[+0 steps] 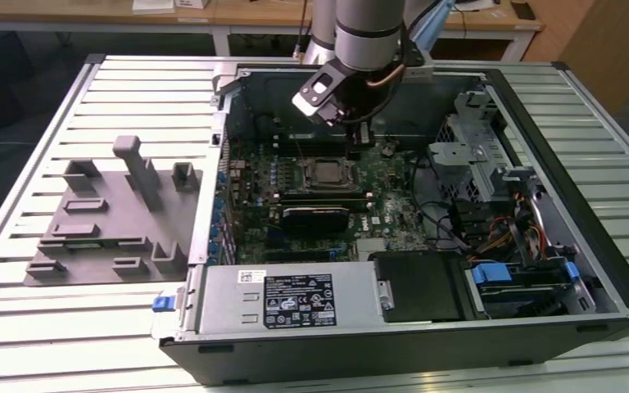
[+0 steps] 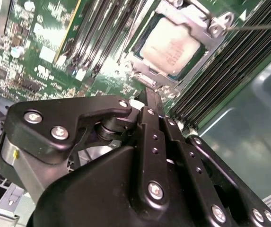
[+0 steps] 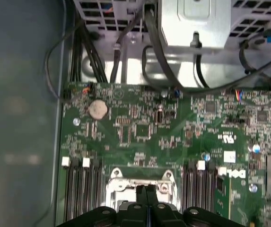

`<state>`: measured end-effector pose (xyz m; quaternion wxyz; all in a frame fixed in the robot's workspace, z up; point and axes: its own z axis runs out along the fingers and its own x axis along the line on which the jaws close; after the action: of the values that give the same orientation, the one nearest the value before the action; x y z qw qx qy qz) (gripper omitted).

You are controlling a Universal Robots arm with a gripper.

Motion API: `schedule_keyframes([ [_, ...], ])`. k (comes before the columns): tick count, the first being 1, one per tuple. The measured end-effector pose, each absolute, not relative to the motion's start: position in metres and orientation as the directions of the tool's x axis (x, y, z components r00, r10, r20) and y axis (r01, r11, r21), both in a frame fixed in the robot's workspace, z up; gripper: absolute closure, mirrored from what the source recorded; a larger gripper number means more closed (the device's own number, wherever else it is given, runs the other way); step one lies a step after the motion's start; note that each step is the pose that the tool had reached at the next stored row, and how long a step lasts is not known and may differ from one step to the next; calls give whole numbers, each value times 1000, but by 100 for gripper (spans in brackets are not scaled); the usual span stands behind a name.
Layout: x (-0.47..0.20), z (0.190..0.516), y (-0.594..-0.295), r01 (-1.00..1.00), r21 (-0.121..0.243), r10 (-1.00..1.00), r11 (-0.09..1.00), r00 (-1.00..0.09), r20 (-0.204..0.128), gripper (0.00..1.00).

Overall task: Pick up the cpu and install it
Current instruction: 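Close the cpu cover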

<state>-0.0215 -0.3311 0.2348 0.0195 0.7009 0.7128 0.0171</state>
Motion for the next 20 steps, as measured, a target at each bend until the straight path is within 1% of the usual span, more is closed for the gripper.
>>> schedule_keyframes([
  [20, -60, 235, -331, 998, 53, 1000, 17, -17, -4, 89],
])
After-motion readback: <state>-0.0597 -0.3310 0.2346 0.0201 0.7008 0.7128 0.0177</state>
